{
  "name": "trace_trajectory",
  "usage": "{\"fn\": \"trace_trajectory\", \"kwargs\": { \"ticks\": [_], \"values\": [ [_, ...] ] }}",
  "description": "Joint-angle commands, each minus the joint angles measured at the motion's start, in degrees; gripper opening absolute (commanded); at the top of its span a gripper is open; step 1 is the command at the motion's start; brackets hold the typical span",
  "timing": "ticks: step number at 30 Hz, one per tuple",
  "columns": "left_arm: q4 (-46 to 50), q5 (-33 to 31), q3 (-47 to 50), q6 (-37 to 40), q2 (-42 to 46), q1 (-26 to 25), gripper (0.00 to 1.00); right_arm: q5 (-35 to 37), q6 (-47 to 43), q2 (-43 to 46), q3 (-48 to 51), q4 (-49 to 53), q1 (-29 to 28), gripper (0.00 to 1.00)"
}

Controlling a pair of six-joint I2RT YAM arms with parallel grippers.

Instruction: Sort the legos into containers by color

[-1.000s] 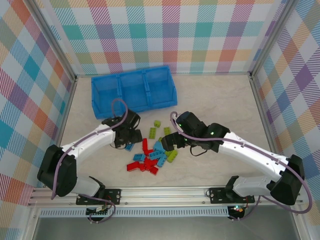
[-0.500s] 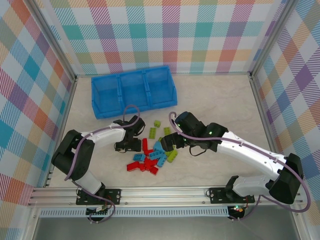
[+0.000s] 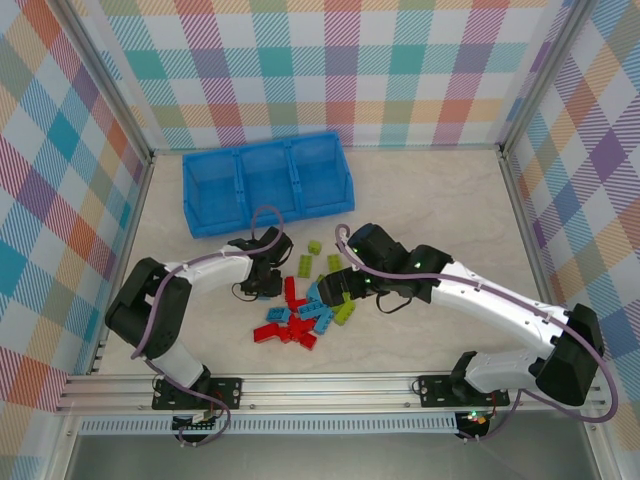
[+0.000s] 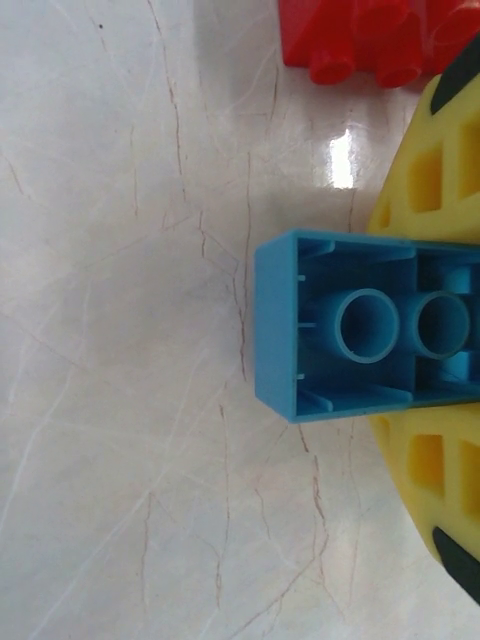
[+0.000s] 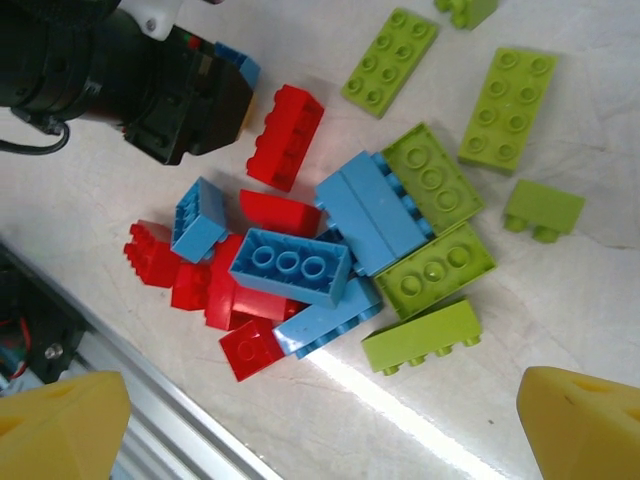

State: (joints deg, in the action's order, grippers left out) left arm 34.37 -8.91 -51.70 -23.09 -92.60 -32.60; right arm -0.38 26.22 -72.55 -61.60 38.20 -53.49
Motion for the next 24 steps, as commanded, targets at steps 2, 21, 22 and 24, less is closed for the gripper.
{"fn": "trace_trajectory", "kwargs": {
  "ticks": [2,21,22,24],
  "values": [
    [3.39,-4.65,-4.02,1.05,8.05,0.77,0.22,-2.46,1.18,-0.22,-0.82,-0.67,-2.13,1.00],
    [2.84,-3.21,-38.00,1.00,-16.41,28.35,0.39,0.62,2.50,3.09,0.58,-2.38,-2.53,1.00],
    [2.82,-2.45,-38.55,1.04,-16.69,28.47,0.46,1.23,2.59,3.21,0.69,-2.38,-2.57,1.00],
    [2.01,-1.73,-37.91,0.98,-15.58,28.51,0.57,3.59,3.14,3.23,0.70,-2.05,-2.58,1.00]
  ]
}}
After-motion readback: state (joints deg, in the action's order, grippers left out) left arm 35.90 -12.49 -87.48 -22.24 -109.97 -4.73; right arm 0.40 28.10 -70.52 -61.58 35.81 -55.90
